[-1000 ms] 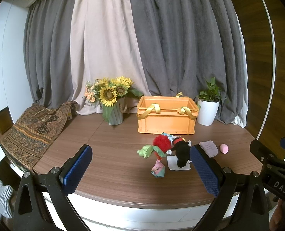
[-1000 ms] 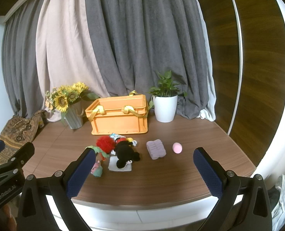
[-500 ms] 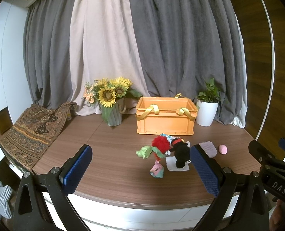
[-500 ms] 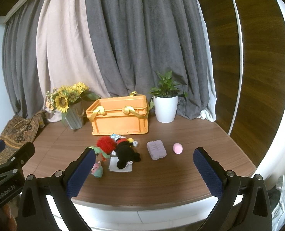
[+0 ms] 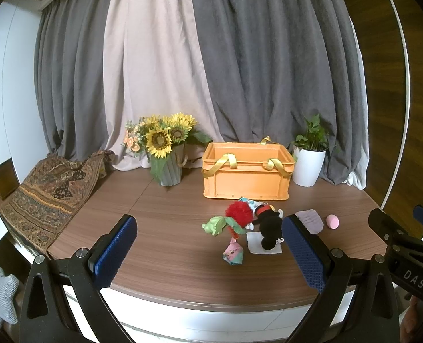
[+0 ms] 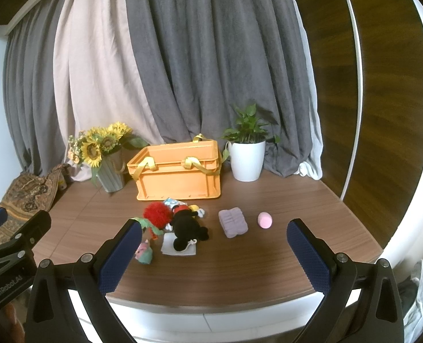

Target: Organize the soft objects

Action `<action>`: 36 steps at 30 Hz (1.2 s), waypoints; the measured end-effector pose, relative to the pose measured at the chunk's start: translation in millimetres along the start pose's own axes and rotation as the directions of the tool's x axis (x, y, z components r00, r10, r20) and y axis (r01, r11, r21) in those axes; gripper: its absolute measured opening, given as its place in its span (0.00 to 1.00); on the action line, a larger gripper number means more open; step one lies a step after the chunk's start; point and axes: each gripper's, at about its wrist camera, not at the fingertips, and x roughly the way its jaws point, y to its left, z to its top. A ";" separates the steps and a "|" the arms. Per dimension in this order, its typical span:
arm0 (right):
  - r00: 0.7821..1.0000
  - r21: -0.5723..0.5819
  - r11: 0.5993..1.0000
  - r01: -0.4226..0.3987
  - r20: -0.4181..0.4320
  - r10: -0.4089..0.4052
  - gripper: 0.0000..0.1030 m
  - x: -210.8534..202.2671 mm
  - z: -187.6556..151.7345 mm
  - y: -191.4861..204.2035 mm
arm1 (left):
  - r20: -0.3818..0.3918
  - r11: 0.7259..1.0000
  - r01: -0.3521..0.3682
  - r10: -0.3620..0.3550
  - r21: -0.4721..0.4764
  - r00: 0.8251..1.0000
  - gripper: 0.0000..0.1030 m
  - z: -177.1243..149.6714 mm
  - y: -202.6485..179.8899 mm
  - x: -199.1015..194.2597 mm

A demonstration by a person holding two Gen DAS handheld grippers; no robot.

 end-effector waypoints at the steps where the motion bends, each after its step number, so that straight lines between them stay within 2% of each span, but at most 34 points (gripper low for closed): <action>1: 1.000 0.000 1.000 0.000 -0.006 0.000 1.00 4.7 0.0 1.5 | -0.004 1.000 0.003 -0.003 0.000 1.000 1.00 -0.1 -0.4 1.6; 7: 0.999 0.005 1.000 -0.007 -0.038 0.008 1.00 20.7 -3.5 1.7 | -0.043 1.000 0.010 -0.010 -0.007 0.999 1.00 -9.0 -2.1 20.6; 14: 0.994 0.015 1.000 -0.022 -0.108 0.023 1.00 54.6 -16.6 3.9 | -0.097 1.000 0.020 -0.019 0.008 0.995 1.00 -21.9 -3.0 61.1; 22: 0.984 0.012 0.999 -0.046 -0.170 0.047 0.99 107.0 -25.6 14.1 | -0.169 0.995 0.088 -0.079 0.043 0.982 1.00 -36.7 -3.1 122.4; 24: 0.976 0.015 0.998 -0.058 -0.208 0.059 0.98 133.0 -26.3 20.3 | -0.193 0.992 0.108 -0.095 0.059 0.976 1.00 -41.1 -2.0 138.9; 29: 0.961 0.023 0.997 -0.072 -0.267 0.076 0.94 167.0 -26.7 29.9 | -0.245 0.982 0.171 -0.149 0.074 0.958 0.99 -50.1 4.2 176.1; 31: 0.954 0.007 0.997 -0.074 -0.290 0.073 0.92 185.7 -26.8 37.9 | -0.264 0.978 0.197 -0.172 0.073 0.949 0.96 -52.8 5.1 186.3; 36: 0.942 -0.016 0.998 -0.068 -0.329 0.059 0.90 211.9 -28.8 50.1 | -0.344 0.970 0.244 -0.221 0.022 0.912 0.91 -59.8 7.0 217.5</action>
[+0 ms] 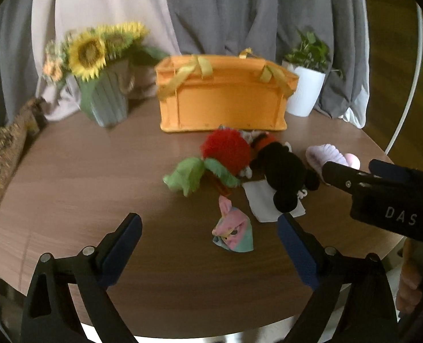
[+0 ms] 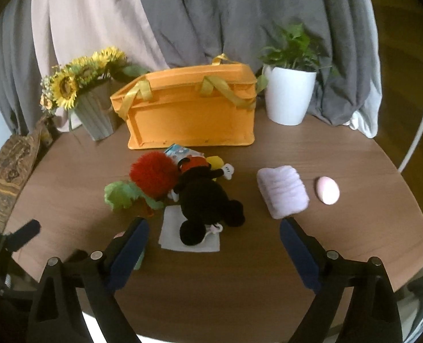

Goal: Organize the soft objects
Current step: 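Grasp the pink bunny plush with the left tool while the right tool grasps the black Mickey plush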

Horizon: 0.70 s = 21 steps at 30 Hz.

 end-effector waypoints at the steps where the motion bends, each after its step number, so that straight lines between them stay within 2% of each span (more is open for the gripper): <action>1: 1.000 -0.003 1.000 0.003 -0.014 -0.003 0.88 5.8 0.6 1.0 | -0.011 1.000 0.011 -0.011 -0.011 1.000 0.90 0.3 1.1 2.8; 4: 0.996 -0.022 1.000 -0.021 -0.082 0.019 0.85 26.0 4.3 2.0 | -0.029 1.000 0.005 -0.006 -0.024 1.000 0.89 1.0 0.6 11.9; 9: 0.993 -0.052 0.998 -0.041 -0.115 0.035 0.83 46.3 9.3 0.3 | -0.072 0.998 -0.008 0.003 -0.070 0.997 0.84 0.4 -4.4 28.0; 19: 0.973 -0.155 0.974 -0.163 -0.190 0.132 0.80 92.0 22.5 -4.9 | -0.154 0.986 -0.084 0.062 -0.145 0.986 0.76 1.0 -15.4 59.9; 21: 0.969 -0.171 0.969 -0.179 -0.203 0.143 0.79 99.6 24.9 -5.0 | -0.165 0.984 -0.096 0.070 -0.153 0.984 0.72 -0.6 -16.4 64.5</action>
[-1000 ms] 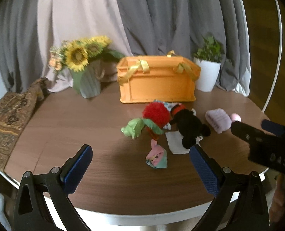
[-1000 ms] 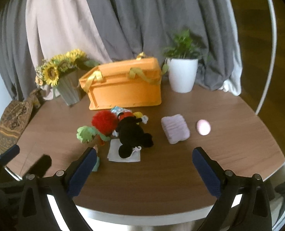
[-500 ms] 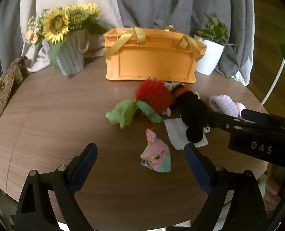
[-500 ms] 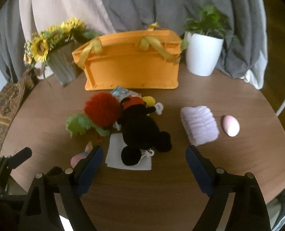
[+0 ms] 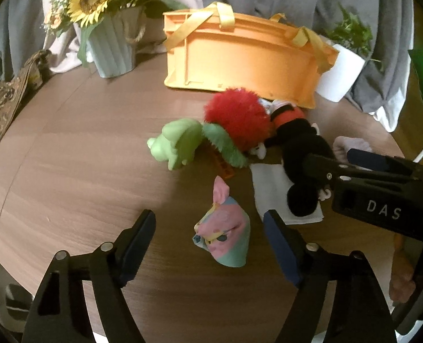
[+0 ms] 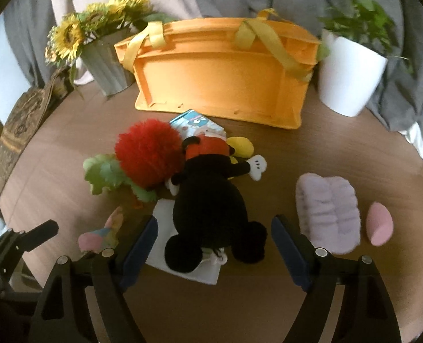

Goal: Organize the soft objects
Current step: 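Grasp the pink bunny plush with the left tool while the right tool grasps the black Mickey plush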

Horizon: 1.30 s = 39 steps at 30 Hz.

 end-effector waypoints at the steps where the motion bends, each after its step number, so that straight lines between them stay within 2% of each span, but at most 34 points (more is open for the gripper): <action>1: 1.000 -0.010 1.000 -0.006 -0.004 0.006 0.78 3.3 1.7 -0.6 | -0.007 1.000 -0.002 0.002 -0.007 1.000 0.71 -0.3 0.0 2.6; 7: 0.998 -0.054 0.997 -0.052 -0.046 0.050 0.77 22.8 6.5 0.9 | -0.033 0.997 -0.005 0.003 -0.075 0.999 0.59 1.2 2.7 15.0; 11: 0.995 -0.058 0.995 -0.076 -0.068 0.072 0.77 31.4 8.1 0.8 | -0.037 0.996 0.014 -0.017 -0.082 0.999 0.43 2.0 1.0 19.3; 21: 0.992 -0.072 0.993 -0.099 -0.084 0.092 0.61 38.0 9.3 -1.4 | 0.006 0.998 0.003 -0.002 -0.070 1.000 0.40 10.1 -2.0 11.9; 28: 0.994 -0.044 0.995 -0.094 -0.064 0.092 0.60 27.4 10.7 -3.1 | 0.067 0.999 0.005 -0.001 -0.054 0.998 0.40 26.6 -2.1 -5.6; 39: 0.997 0.004 0.997 -0.076 0.019 0.076 0.60 -11.5 22.6 -1.1 | 0.163 0.999 0.052 -0.049 -0.016 0.985 0.40 58.2 0.7 -35.3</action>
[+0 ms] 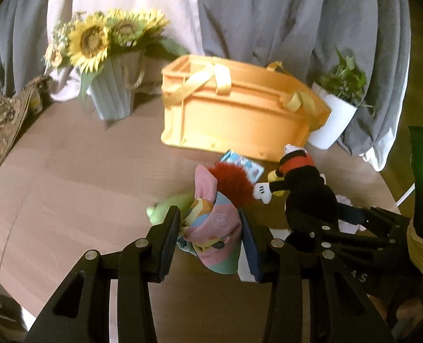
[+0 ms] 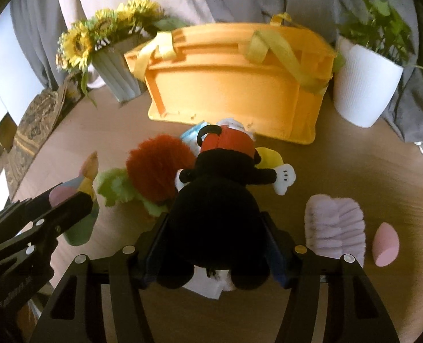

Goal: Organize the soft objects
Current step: 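Grasp the pink bunny plush with the left tool while the right tool grasps the black Mickey plush, then carry the pink plush with the left tool while the right tool carries the Mickey plush over the orange crate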

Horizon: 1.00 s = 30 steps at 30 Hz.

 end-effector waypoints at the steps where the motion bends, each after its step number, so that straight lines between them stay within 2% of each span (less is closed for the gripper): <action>1: 1.000 0.006 1.000 0.001 0.008 -0.001 0.60 -3.3 1.2 0.2 | 0.007 1.000 0.003 -0.003 0.005 1.000 0.40 1.9 -0.3 -2.0; 11: 0.991 0.044 0.998 0.037 0.127 -0.043 0.60 -43.3 21.0 11.6 | 0.106 0.997 0.051 -0.057 0.063 0.993 0.40 37.6 2.9 -24.5; 17: 0.973 0.070 0.996 0.061 0.219 -0.075 0.60 -65.5 38.6 19.2 | 0.159 0.993 0.071 -0.086 0.099 0.983 0.40 60.2 5.3 -32.7; 30: 0.934 0.104 0.990 0.098 0.334 -0.127 0.60 -83.5 67.8 26.8 | 0.261 0.981 0.109 -0.149 0.163 0.954 0.40 102.8 6.7 -39.0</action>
